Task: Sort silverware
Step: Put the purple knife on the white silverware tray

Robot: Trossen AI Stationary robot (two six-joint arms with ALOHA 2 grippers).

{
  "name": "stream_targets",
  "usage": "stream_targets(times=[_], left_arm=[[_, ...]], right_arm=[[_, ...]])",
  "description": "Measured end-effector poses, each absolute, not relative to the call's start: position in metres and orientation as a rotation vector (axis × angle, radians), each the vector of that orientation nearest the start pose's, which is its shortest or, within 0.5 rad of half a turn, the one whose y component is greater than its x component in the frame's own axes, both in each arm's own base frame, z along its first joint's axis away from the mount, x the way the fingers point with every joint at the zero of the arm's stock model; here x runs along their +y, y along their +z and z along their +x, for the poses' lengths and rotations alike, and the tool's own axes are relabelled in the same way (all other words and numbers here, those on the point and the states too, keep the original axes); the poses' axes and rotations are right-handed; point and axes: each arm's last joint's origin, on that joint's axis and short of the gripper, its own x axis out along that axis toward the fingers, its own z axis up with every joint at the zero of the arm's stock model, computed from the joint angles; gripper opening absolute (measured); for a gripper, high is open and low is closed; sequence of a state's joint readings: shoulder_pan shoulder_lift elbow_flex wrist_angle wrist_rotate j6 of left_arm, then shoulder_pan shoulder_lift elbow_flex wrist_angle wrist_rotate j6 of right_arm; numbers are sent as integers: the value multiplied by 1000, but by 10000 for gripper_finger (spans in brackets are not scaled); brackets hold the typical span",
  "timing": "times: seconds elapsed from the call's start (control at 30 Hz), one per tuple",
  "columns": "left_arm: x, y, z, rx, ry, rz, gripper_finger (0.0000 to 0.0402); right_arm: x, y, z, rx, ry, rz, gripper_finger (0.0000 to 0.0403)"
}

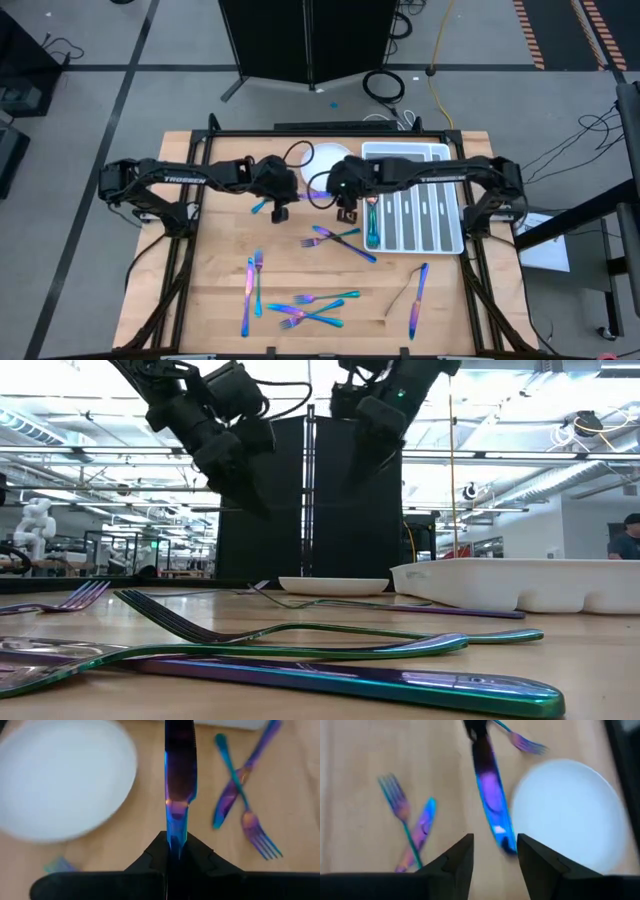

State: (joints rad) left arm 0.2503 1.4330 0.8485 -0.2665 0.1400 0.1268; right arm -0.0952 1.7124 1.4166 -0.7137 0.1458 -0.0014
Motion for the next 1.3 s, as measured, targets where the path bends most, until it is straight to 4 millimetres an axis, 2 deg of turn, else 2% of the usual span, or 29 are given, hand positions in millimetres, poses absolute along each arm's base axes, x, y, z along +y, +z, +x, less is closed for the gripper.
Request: stream_targets(times=[0.13, 0.23, 0.33, 0.5, 0.6, 0.7, 0.83, 1.03, 1.17, 1.3], left_arm=[[67, 204, 273, 886, 158, -162, 27], [68, 205, 273, 854, 314, -395, 27], [64, 206, 281, 749, 421, -639, 27], [35, 207, 311, 492, 452, -895, 27], [13, 199, 332, 327, 479, -1087, 27], [-3, 193, 359, 201, 553, -1198, 27], [-23, 197, 411, 72, 599, -1284, 27], [-38, 211, 489, -7, 692, -1245, 27], [-42, 206, 524, 17, 752, -1247, 27], [-42, 197, 547, 56, 800, -1255, 27]], right_arm=[[-38, 290, 337, 1017, -324, 19, 140], [-36, 306, 315, 1038, -391, 81, 135], [-29, 320, 291, 1069, -428, 142, 132], [-9, 344, 254, 1067, -486, 103, 131], [2, 357, 234, 1020, -507, 50, 131], [10, 369, 214, 987, -488, 20, 131], [18, 379, 189, 975, -436, -4, 131], [25, 391, 161, 927, -364, -19, 131], [28, 396, 147, 891, -325, -20, 131], [29, 400, 137, 871, -299, -19, 131]])
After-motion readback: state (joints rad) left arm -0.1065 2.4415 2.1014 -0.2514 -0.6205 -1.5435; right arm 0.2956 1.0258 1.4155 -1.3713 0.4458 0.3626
